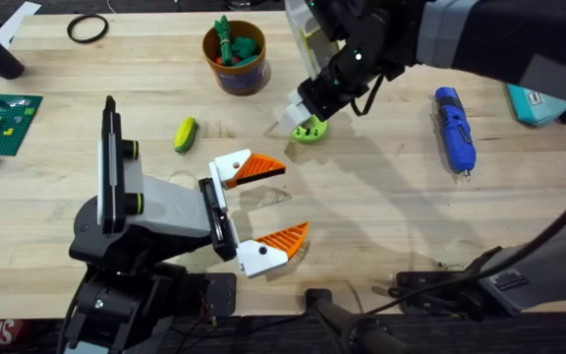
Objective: Pick up the gripper from the table and insert it into the empty holder that is missing its gripper. Then pick up a screw, insert it into the mounting hole, and use the screwdriver to tighten it. Finally, clean up the table by picking up the vegetable and placing it into the bucket.
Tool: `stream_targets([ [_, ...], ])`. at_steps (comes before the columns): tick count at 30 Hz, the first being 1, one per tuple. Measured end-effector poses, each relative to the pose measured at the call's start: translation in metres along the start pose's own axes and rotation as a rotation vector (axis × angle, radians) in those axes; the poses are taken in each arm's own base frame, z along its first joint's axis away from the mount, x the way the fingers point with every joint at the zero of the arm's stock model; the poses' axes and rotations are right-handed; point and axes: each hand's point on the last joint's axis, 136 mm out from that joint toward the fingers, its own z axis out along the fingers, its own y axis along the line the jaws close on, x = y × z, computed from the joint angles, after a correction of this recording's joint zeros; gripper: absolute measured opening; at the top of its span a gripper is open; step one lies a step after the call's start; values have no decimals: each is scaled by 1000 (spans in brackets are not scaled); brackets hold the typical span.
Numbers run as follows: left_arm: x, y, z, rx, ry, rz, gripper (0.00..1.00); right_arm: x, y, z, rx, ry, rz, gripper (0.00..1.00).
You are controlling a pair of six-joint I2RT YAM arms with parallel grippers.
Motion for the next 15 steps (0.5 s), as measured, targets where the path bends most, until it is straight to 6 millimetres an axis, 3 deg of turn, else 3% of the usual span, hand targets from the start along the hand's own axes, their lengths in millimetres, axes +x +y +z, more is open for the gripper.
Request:
stream_targets([
  [15, 0, 0, 0, 0, -1, 1, 978, 4, 11, 1, -11, 20, -21, 879],
])
